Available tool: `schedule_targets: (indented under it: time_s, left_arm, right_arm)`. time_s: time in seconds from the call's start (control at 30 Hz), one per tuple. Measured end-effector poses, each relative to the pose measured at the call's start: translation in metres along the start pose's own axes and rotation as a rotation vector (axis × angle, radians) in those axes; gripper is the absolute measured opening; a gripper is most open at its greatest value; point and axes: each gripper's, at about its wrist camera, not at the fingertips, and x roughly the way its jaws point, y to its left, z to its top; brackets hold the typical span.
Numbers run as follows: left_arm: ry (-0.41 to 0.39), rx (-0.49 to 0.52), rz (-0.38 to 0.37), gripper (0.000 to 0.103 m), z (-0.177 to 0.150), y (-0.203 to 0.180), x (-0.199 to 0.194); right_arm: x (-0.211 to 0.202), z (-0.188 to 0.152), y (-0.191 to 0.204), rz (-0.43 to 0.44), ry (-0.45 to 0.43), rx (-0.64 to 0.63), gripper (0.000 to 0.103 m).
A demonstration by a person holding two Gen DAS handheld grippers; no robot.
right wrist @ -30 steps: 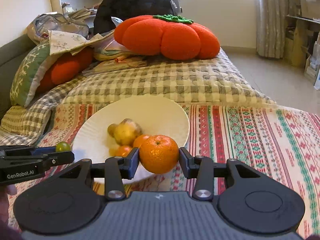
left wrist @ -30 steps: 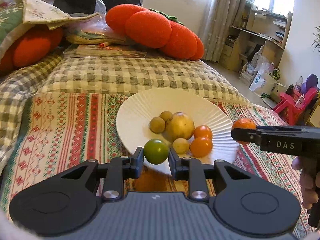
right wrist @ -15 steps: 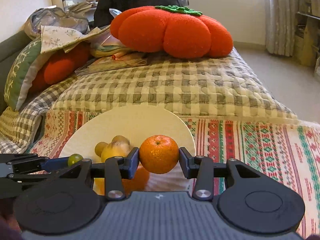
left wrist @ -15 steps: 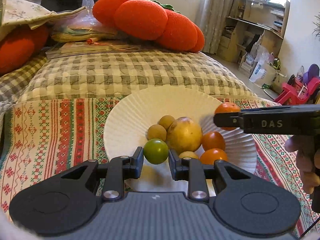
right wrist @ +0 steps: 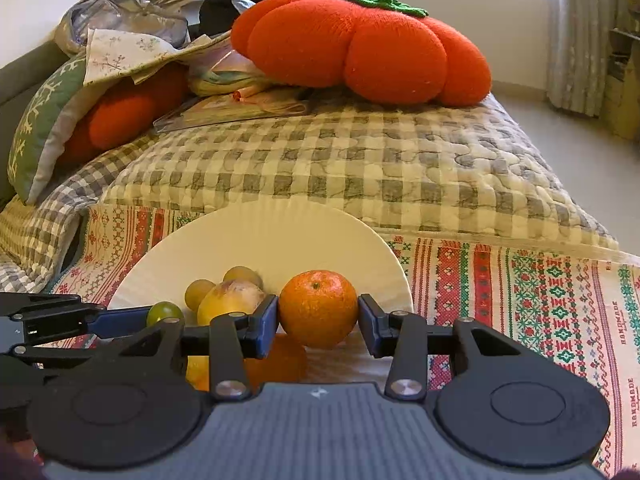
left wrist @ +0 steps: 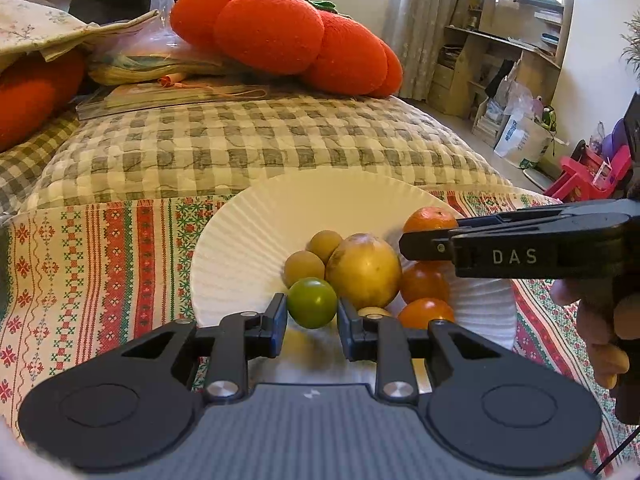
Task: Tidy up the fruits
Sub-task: 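Lower both fruits onto the plate and open both tools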
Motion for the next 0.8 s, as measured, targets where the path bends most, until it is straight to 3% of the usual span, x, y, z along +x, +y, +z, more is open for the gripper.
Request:
schedule_targets:
  time_s: [0.2,0.27,0.43,0.8]
  left_arm:
    - [0.006,0.021,0.011,0.020,0.001,-0.003,0.001]
    - [0.008,0.034,0.018,0.022,0.002,-0.004,0.000]
    - [-0.003,0.044,0.037,0.044,0.003,-0.003,-0.008]
    - [-0.014,0.027,0.060,0.074,0.002,-0.001,-0.035]
  right_arm:
    - [-0.002,0.002,0.002,0.006,-0.007,-0.002,0.042]
    - [-0.004,0.003,0.004,-0.002,-0.014,-0.007,0.049]
    - [-0.012,0.003,0.004,-0.009,-0.031,-0.007,0.064]
    - [-0.041,0.004,0.006,-0.039,-0.059,0.004,0.085]
